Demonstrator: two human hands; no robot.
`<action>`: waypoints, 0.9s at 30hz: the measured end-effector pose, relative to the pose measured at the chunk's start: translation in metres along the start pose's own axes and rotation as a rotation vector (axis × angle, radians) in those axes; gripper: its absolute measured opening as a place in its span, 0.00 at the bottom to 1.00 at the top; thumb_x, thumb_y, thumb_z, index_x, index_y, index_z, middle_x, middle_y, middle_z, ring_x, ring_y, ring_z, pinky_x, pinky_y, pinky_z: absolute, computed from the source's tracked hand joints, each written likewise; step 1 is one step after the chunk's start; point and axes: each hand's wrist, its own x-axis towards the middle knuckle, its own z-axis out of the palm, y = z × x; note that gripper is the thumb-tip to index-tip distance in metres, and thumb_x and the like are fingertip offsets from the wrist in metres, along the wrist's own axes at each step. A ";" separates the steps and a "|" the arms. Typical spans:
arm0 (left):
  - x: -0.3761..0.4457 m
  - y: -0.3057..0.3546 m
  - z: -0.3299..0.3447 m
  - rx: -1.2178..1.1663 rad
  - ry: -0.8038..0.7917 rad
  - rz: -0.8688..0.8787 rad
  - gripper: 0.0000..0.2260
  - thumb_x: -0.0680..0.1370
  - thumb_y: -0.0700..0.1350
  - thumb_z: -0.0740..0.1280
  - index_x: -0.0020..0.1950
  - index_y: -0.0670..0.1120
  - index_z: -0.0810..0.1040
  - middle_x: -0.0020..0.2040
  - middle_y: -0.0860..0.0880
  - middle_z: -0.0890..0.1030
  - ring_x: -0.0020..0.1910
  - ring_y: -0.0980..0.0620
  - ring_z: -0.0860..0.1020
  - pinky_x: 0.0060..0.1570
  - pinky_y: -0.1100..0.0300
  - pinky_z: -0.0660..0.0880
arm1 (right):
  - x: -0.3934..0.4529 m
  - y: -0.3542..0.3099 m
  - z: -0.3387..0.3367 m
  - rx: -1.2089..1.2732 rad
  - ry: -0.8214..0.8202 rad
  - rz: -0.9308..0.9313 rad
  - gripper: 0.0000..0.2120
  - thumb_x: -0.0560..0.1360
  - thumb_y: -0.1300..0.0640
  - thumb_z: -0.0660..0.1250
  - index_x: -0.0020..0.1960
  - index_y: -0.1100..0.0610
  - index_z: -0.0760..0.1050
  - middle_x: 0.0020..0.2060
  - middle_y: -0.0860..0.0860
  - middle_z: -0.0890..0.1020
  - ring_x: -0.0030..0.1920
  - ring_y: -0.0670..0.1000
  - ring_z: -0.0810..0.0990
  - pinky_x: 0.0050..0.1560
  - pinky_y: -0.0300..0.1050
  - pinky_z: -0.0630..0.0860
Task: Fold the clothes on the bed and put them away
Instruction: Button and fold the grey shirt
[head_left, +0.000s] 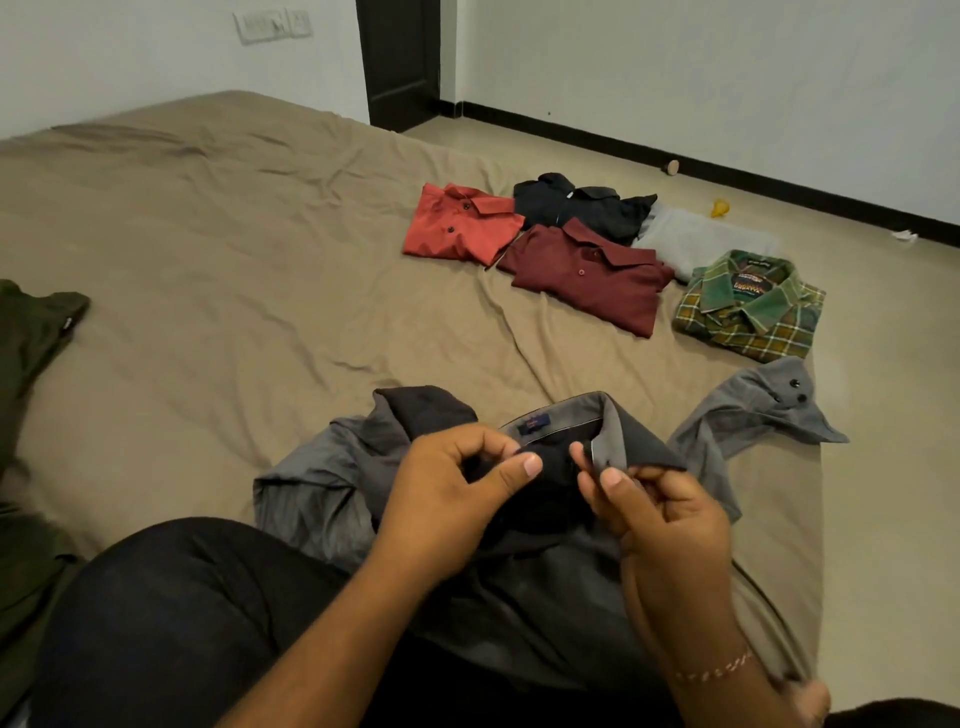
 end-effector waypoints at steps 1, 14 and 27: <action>-0.008 -0.004 0.005 0.007 0.008 -0.024 0.05 0.76 0.46 0.77 0.41 0.49 0.85 0.37 0.54 0.85 0.35 0.61 0.81 0.37 0.67 0.74 | -0.002 0.004 -0.006 -0.085 -0.003 -0.018 0.25 0.54 0.41 0.86 0.41 0.58 0.85 0.45 0.65 0.86 0.49 0.60 0.88 0.50 0.47 0.85; -0.008 -0.039 0.033 0.043 0.076 0.014 0.05 0.74 0.43 0.79 0.46 0.51 0.86 0.46 0.55 0.84 0.49 0.53 0.84 0.51 0.59 0.81 | -0.001 0.048 -0.007 -0.152 0.045 0.025 0.09 0.65 0.55 0.77 0.45 0.56 0.87 0.44 0.55 0.88 0.47 0.55 0.88 0.50 0.45 0.84; -0.005 -0.039 0.032 0.059 0.026 -0.058 0.05 0.76 0.39 0.77 0.48 0.47 0.84 0.44 0.52 0.84 0.41 0.57 0.82 0.43 0.60 0.81 | 0.003 0.054 -0.018 -0.291 -0.046 -0.115 0.08 0.73 0.66 0.75 0.50 0.57 0.85 0.46 0.49 0.89 0.49 0.49 0.88 0.49 0.39 0.83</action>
